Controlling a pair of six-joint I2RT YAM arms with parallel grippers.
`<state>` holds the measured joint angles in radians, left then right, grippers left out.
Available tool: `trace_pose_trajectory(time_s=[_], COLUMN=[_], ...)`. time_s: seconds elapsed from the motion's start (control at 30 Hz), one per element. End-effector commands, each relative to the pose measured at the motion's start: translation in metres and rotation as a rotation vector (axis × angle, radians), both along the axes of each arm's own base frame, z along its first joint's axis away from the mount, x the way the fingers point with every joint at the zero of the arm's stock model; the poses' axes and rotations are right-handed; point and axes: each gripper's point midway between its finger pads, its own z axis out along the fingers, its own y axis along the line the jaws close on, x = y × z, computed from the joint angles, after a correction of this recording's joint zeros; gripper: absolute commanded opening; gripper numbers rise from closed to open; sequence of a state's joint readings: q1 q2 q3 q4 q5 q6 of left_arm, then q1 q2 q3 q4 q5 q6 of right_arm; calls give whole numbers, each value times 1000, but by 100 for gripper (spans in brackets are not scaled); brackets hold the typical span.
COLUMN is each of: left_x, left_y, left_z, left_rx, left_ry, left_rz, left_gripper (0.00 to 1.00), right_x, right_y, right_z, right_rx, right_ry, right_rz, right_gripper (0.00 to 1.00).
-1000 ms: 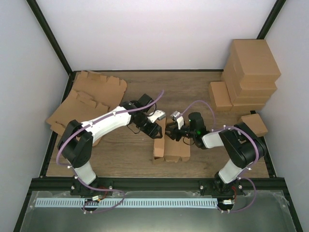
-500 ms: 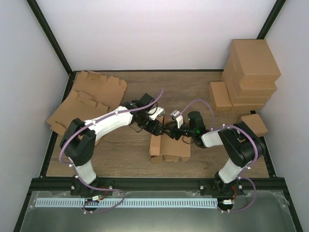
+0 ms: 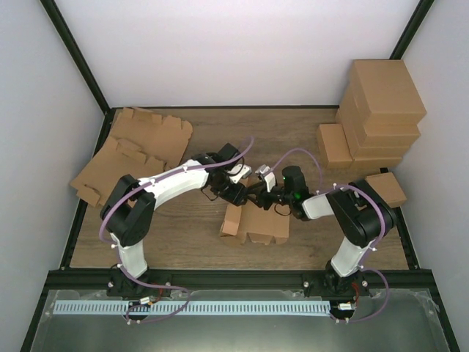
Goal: Fold the paper box
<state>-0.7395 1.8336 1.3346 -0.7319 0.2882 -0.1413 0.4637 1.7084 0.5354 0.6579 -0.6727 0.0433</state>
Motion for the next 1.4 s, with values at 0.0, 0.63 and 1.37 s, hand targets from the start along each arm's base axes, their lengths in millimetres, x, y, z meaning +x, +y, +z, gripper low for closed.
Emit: trace_pose_trajectory(time_s=[0.0, 0.63, 1.37], left_x=[-1, -23, -3], left_y=[-7, -33, -16], left_z=[6, 44, 19], left_rx=[-14, -251, -106], left_ry=[-3, 85, 62], left_rz=[-44, -137, -54], left_gripper=[59, 58, 58], right_x=[8, 9, -30], right_y=[11, 10, -16], right_z=[11, 4, 9], right_rx=[18, 10, -14], right_ry=[-34, -19, 122], right_rz=[26, 12, -58], right_gripper=[33, 32, 32])
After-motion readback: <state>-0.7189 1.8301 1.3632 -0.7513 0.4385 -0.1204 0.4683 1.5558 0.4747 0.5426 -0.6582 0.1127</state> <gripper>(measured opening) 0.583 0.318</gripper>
